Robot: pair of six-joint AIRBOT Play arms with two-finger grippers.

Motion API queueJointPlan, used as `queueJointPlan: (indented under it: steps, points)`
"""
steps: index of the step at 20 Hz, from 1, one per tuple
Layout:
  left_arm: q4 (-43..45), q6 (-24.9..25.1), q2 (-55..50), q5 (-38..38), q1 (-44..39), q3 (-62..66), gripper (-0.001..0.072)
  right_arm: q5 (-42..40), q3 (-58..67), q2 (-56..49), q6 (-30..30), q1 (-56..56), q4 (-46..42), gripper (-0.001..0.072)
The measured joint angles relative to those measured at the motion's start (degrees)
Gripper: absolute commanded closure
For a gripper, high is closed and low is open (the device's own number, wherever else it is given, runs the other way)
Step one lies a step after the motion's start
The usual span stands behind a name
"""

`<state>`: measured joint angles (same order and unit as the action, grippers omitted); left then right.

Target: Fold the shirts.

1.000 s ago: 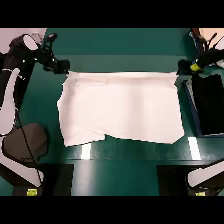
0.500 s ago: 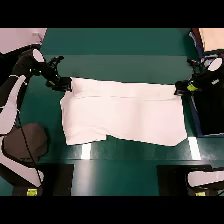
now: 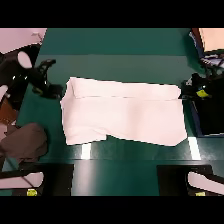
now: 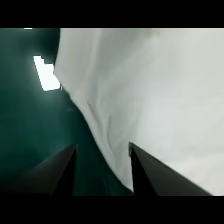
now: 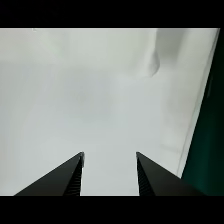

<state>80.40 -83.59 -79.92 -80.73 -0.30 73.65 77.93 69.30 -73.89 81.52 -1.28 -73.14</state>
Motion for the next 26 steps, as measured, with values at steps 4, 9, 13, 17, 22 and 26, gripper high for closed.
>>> queueJointPlan:
  steps: [4,9,13,17,22,26]
  points:
    - [-2.12,-1.11,11.69,2.14,0.0,-18.1,0.0327,-0.22,-4.66,7.17,-0.7,-0.07,1.53,0.0324]
    - [-10.43,-2.12,19.69,6.86,0.0,-35.26,0.0327,-1.2,-7.17,11.13,-1.44,0.0,3.96,0.0324]
    - [-15.52,-2.49,21.31,9.73,0.0,-40.98,0.0329,-1.27,-7.58,11.91,-1.86,0.07,5.4,0.0324]
    - [-17.99,-2.47,21.77,9.57,0.0,-42.71,0.033,-1.22,-7.72,12.13,-2.03,0.09,5.9,0.0324]
    - [-17.75,-1.22,21.9,7.08,0.0,-42.58,0.0329,-0.7,-7.72,12.17,-2.1,0.11,6.1,0.0324]
    - [-16.61,-0.74,21.9,5.31,0.0,-41.62,0.0329,-0.31,-7.72,12.17,-2.1,0.11,6.12,0.0324]
